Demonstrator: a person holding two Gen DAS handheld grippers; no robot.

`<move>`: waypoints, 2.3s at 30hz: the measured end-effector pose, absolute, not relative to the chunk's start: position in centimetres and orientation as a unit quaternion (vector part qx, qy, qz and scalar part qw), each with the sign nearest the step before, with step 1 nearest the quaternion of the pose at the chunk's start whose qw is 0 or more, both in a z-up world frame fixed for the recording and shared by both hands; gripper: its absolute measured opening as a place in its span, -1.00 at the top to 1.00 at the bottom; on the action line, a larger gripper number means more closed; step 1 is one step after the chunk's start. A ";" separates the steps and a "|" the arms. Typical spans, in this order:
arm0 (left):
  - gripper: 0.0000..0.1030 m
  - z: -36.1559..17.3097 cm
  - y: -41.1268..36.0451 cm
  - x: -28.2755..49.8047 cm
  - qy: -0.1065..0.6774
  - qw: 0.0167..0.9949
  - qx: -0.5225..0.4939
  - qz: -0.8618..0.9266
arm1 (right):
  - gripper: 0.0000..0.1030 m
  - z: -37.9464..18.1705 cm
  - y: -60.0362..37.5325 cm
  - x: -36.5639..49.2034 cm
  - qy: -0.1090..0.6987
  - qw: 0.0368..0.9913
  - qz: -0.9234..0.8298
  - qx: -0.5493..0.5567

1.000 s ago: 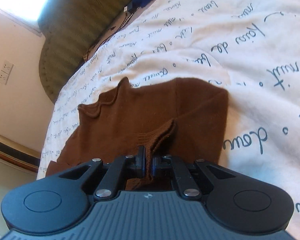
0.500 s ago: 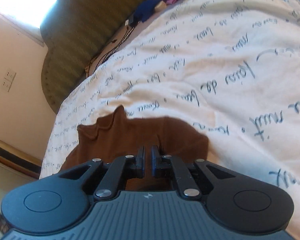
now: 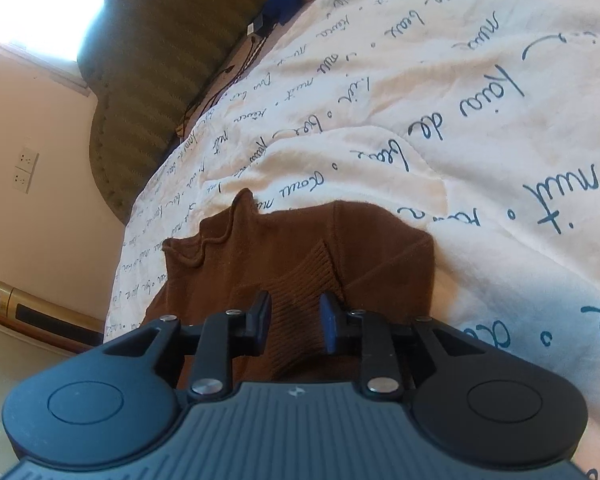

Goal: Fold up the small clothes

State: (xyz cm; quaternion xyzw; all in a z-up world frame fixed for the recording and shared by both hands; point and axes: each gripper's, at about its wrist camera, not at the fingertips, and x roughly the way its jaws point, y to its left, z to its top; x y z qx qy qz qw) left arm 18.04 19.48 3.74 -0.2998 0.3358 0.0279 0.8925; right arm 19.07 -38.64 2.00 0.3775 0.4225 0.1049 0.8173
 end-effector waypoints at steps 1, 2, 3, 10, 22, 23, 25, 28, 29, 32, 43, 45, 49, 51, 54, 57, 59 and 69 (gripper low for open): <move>-0.97 3.8 19.6 18.0 0.336 0.892 -0.301 0.027 | 0.49 2.4 -38.6 19.0 0.417 0.824 0.099 0.370; -0.97 3.8 19.7 18.1 0.338 0.892 -0.301 0.025 | 0.49 2.7 -38.6 19.0 0.415 0.829 0.094 0.363; -0.97 3.8 19.7 18.2 0.339 0.892 -0.298 0.026 | 0.50 2.8 -38.5 19.2 0.420 0.832 0.090 0.352; -0.97 3.4 18.7 18.5 0.351 0.894 -0.279 0.030 | 0.49 2.5 -37.6 19.5 0.452 0.840 0.077 0.291; -0.97 3.8 18.5 19.4 0.350 0.889 -0.294 0.028 | 0.82 3.9 -37.1 18.8 0.410 0.846 0.121 0.319; -0.97 3.9 18.6 19.4 0.349 0.889 -0.295 0.028 | 0.83 4.9 -37.4 18.3 0.392 0.853 0.124 0.321; -0.97 3.8 18.8 19.6 0.350 0.888 -0.296 0.028 | 0.83 5.9 -38.5 17.8 0.374 0.867 0.112 0.309; -0.97 3.3 18.8 20.2 0.360 0.883 -0.299 0.030 | 0.83 3.5 -40.3 18.4 0.417 0.854 0.067 0.303; -0.97 3.1 18.6 20.5 0.365 0.882 -0.298 0.027 | 0.82 2.9 -40.3 18.3 0.423 0.849 0.076 0.306; -0.93 3.0 17.7 21.1 0.375 0.884 -0.279 0.020 | 0.63 2.8 -39.8 17.5 0.415 0.853 0.070 0.310; 0.88 4.9 12.8 22.6 0.377 0.922 -0.082 0.039 | 0.18 5.8 -31.2 16.9 0.384 0.909 0.089 0.134; 0.86 5.5 12.7 22.7 0.364 0.929 -0.051 0.050 | 0.19 3.8 -29.8 17.4 0.412 0.903 0.078 0.097; 0.81 1.6 12.0 23.4 0.376 0.921 0.033 0.094 | 0.08 1.7 -28.5 15.5 0.367 0.925 0.075 0.065; 0.81 1.1 9.8 22.6 0.352 0.923 0.109 0.106 | 0.06 1.6 -27.8 15.1 0.360 0.929 0.077 0.034; 0.63 2.2 8.1 21.1 0.324 0.924 0.152 0.132 | 0.04 2.9 -28.3 15.3 0.369 0.925 0.077 0.050; 0.39 5.9 8.0 18.8 0.273 0.949 0.091 0.132 | -0.10 5.7 -29.2 13.7 0.328 0.936 0.084 0.090; -0.26 7.5 7.0 18.2 0.252 0.961 0.037 0.109 | -0.50 6.8 -29.1 13.1 0.298 0.947 0.077 0.095; -0.54 0.3 5.3 21.9 0.336 0.940 0.032 0.038 | -0.62 1.1 -27.1 16.4 0.335 0.942 0.013 0.028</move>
